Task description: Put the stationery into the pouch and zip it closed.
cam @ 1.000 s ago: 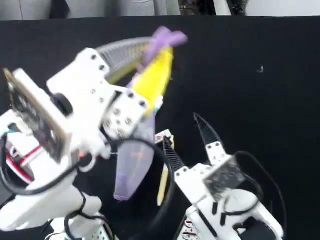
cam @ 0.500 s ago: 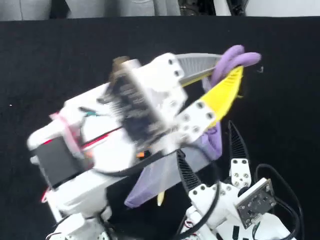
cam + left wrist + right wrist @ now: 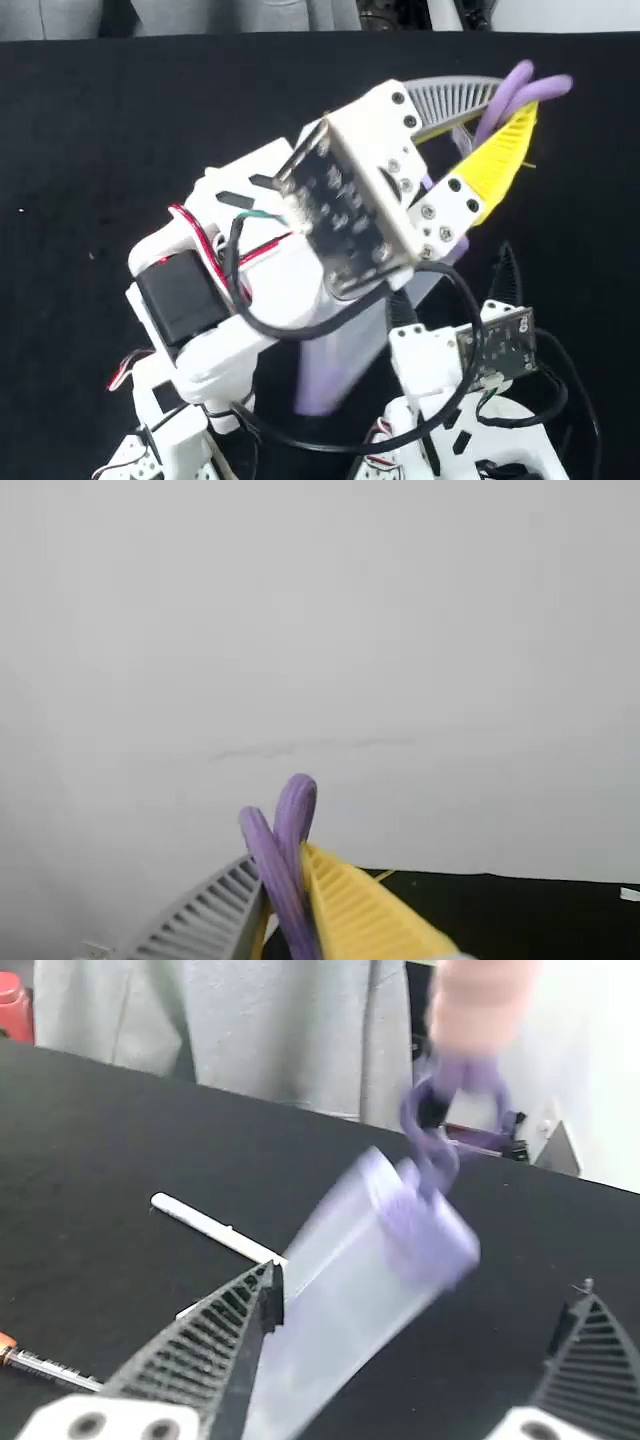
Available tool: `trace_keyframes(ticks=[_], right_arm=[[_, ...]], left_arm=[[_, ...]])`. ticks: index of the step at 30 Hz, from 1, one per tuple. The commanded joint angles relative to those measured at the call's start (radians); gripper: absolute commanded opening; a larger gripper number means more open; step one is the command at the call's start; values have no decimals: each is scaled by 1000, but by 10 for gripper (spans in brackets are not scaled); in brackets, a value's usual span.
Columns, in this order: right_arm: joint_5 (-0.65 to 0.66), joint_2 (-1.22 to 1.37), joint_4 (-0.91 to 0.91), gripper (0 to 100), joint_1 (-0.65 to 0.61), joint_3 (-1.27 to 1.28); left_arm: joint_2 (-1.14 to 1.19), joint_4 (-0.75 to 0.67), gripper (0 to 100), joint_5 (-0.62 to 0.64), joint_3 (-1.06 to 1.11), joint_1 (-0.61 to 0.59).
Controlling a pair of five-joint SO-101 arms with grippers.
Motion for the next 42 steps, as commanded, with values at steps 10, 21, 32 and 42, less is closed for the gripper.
trace_keyframes(ticks=[10,21,32,42], right_arm=[[2,7,-143,417,29,122],[3,5,-282,368,-87,274],[146,-4,-232,9,-14,134],[227,-4,-203,11,-2,10]], left_arm=[[-132,-52,30,-18,-36,-22],[-138,52,30,-18,-41,-22],[-140,52,30,-25,-41,-116],[-138,196,30,-18,-41,-496]])
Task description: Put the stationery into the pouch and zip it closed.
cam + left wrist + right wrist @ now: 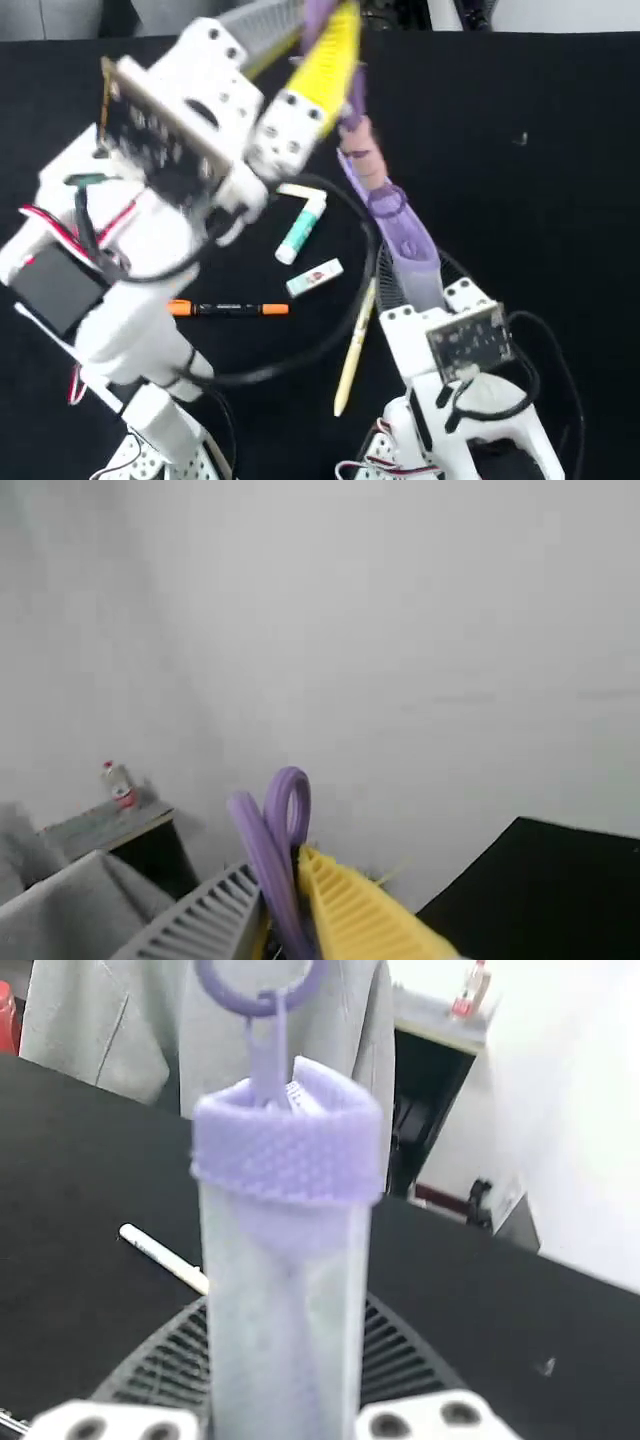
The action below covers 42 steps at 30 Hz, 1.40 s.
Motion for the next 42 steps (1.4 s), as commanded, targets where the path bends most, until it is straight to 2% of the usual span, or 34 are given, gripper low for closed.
trace_keyframes(ticks=[1,3,9,17,24,28,31,33,37,42], right_arm=[[83,-5,9,11,12,-93],[106,-5,40,11,0,-131],[137,-5,212,11,-173,-298],[167,4,348,11,-181,-466],[166,4,396,11,-181,-506],[164,4,393,11,-186,-501],[164,5,391,11,-187,-498],[167,5,387,11,-187,-483],[172,5,358,11,-183,-417],[172,5,305,11,-183,-358]], left_arm=[[-31,92,30,2,-39,-153],[-23,112,30,2,-39,-225],[-11,110,30,2,-33,-387],[95,109,30,2,-39,-544],[196,107,30,0,-39,-665],[218,109,30,2,-42,-661],[210,114,33,2,-42,-595],[173,123,86,2,-42,-547],[72,190,277,51,-38,-409],[-71,210,288,149,-31,-283]])
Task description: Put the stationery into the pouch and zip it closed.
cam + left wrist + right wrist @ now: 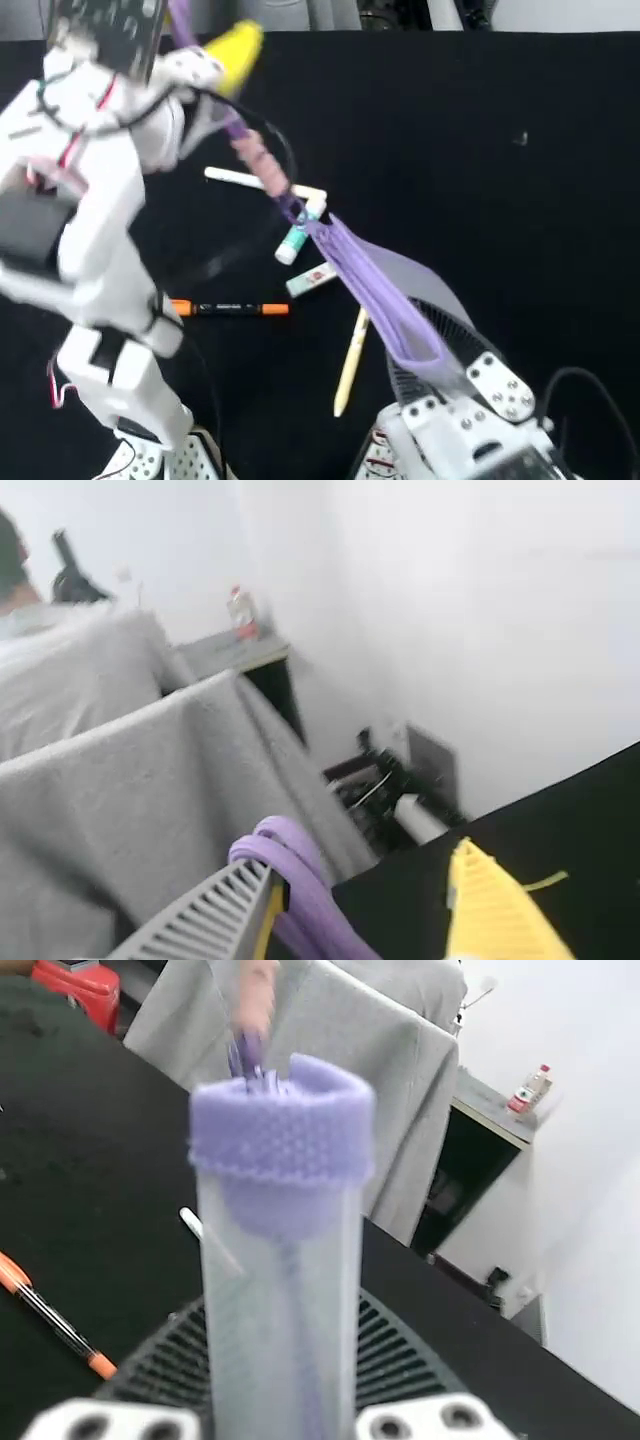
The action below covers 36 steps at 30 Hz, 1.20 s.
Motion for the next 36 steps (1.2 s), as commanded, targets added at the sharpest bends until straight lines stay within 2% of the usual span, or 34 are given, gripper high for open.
trace_keyframes(ticks=[1,4,14,16,20,23,27,36], right_arm=[[6,7,-64,11,-6,39],[6,7,-92,11,-6,76],[5,5,-110,11,-6,104],[5,2,-110,11,-6,105],[0,-4,-112,15,-6,105],[0,-4,-112,15,-9,105],[2,-4,-114,22,-9,105],[5,-5,-126,322,-12,91]], left_arm=[[-144,6,288,89,-15,91],[-203,6,288,129,-15,101],[-233,11,280,132,105,102],[-233,5,218,132,102,102],[-233,-34,23,132,102,104],[-233,-69,67,133,102,96],[-235,-143,67,133,101,94],[-235,-414,30,133,101,93]])
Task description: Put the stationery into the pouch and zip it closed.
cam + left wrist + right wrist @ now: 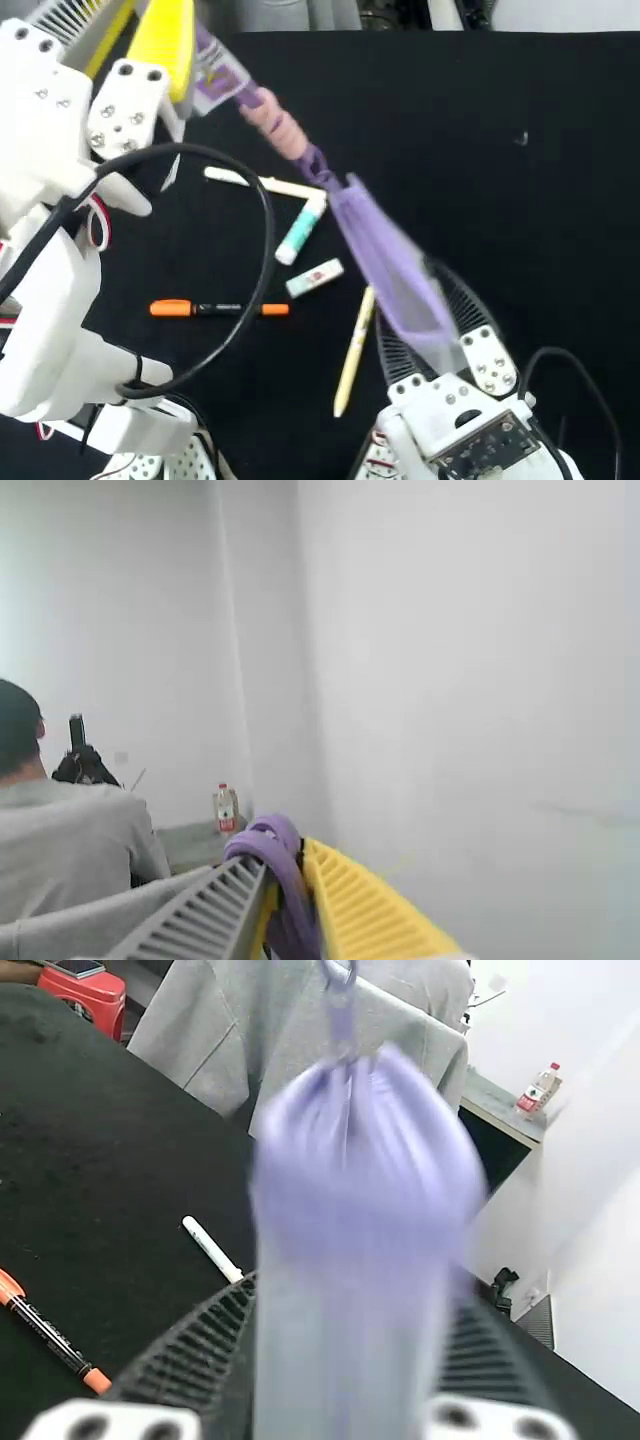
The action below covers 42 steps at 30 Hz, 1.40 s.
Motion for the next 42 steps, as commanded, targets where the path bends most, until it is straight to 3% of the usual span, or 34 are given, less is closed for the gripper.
trace_keyframes(ticks=[1,7,17,22,33,42], right_arm=[[8,-5,-28,343,-11,-18],[9,-5,-17,397,-11,-65],[9,-5,17,396,-3,-45],[8,7,17,396,0,96],[9,28,-49,396,325,361],[0,458,-54,396,358,300]], left_arm=[[-12,-126,29,6,2,-2],[-12,-178,30,6,7,-7],[-11,-180,30,8,4,-268],[-11,-140,30,8,4,-364],[-2,-46,30,8,8,-463],[-2,-46,30,8,12,-463]])
